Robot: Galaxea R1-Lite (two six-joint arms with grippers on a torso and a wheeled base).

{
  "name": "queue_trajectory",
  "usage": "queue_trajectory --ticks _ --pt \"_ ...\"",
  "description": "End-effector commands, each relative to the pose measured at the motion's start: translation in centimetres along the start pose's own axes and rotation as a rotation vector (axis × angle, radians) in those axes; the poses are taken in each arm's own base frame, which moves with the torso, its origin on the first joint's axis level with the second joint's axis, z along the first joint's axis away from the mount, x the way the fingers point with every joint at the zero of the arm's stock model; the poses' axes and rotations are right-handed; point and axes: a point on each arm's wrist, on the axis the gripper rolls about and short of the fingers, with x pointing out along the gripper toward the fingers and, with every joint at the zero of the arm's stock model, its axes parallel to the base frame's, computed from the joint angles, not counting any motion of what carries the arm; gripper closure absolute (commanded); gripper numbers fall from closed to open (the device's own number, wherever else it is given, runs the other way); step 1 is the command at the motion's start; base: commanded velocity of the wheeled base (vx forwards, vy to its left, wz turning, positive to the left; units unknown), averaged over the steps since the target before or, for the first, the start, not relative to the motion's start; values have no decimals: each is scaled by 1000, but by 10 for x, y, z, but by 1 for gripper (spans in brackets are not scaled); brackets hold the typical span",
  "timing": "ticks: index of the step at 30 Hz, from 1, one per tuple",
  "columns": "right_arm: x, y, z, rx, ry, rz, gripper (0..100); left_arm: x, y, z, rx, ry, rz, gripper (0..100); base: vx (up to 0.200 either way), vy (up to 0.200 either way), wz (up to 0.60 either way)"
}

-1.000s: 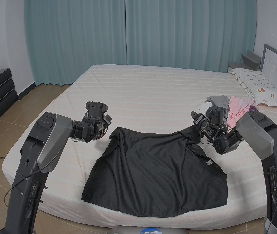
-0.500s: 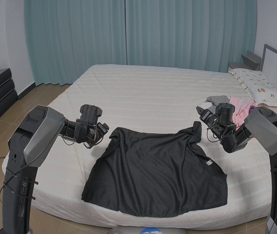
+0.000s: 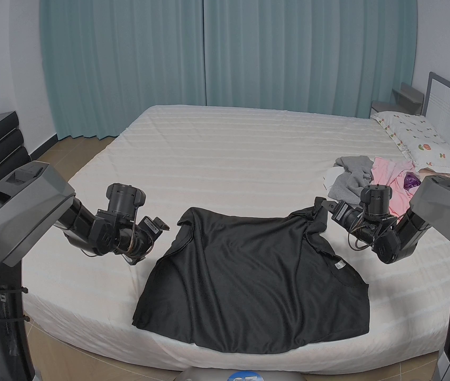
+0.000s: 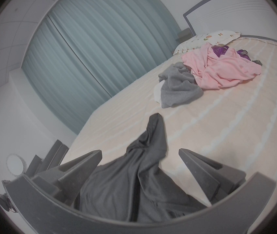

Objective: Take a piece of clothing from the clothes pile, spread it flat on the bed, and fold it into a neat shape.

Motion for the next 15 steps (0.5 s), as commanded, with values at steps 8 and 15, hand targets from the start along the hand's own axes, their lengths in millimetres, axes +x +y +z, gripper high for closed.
queue_trajectory --ticks 8,15 --pt "-30 -15 -23 -142 114 -60 0 -49 21 -26 -89 92 -118 0 0 0 0" --pt "-24 -18 -36 -204 160 -78 0 -47 25 -31 -106 96 -130 0 0 0 0"
